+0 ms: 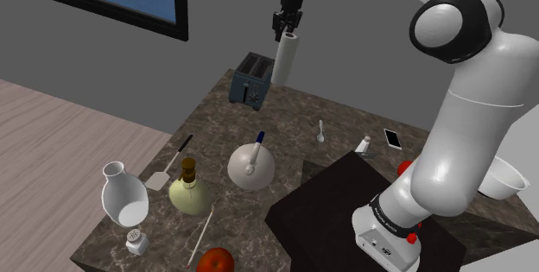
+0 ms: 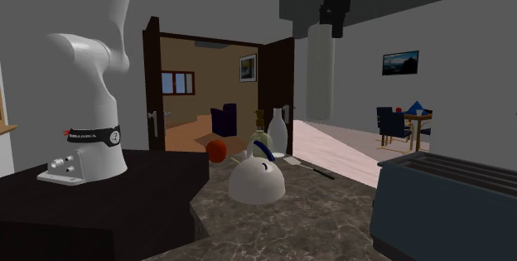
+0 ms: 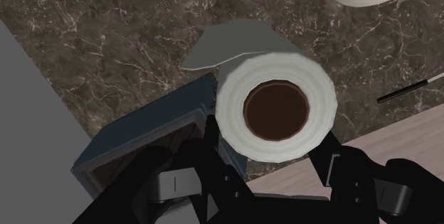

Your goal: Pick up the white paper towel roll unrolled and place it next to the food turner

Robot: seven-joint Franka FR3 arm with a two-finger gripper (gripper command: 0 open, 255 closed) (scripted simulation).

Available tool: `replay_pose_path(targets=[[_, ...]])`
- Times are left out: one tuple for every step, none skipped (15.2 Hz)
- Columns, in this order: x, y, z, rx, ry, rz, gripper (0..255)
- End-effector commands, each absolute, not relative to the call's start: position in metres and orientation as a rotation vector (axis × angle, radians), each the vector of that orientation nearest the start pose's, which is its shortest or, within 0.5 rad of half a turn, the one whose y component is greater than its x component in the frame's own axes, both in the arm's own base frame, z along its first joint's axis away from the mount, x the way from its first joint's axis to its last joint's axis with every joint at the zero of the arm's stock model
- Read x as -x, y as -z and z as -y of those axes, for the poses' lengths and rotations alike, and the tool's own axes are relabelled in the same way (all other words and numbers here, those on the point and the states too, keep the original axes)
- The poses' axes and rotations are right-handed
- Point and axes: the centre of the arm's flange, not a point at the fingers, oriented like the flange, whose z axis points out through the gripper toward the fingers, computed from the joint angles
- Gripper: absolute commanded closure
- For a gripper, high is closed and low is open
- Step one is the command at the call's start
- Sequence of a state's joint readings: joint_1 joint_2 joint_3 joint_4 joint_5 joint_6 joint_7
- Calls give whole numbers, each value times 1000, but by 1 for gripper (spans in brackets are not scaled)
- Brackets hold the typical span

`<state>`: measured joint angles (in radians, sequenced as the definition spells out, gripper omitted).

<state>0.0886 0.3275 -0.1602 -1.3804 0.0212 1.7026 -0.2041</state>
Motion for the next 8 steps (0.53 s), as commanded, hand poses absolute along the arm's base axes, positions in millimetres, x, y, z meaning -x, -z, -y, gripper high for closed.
replay_pose_path(targets=[[-661, -528, 4, 3164, -8, 217, 255], [-663, -528, -9, 3164, -8, 217, 255], [-664, -528, -22, 3164, -8, 217, 255], [-665, -528, -35, 3164, -8, 217, 255], [-666, -528, -48, 3164, -8, 217, 255], [-667, -528, -62, 3164, -8, 217, 255], [-668, -528, -75, 3164, -8, 217, 255], [-669, -528, -88, 3164, -8, 217, 255]])
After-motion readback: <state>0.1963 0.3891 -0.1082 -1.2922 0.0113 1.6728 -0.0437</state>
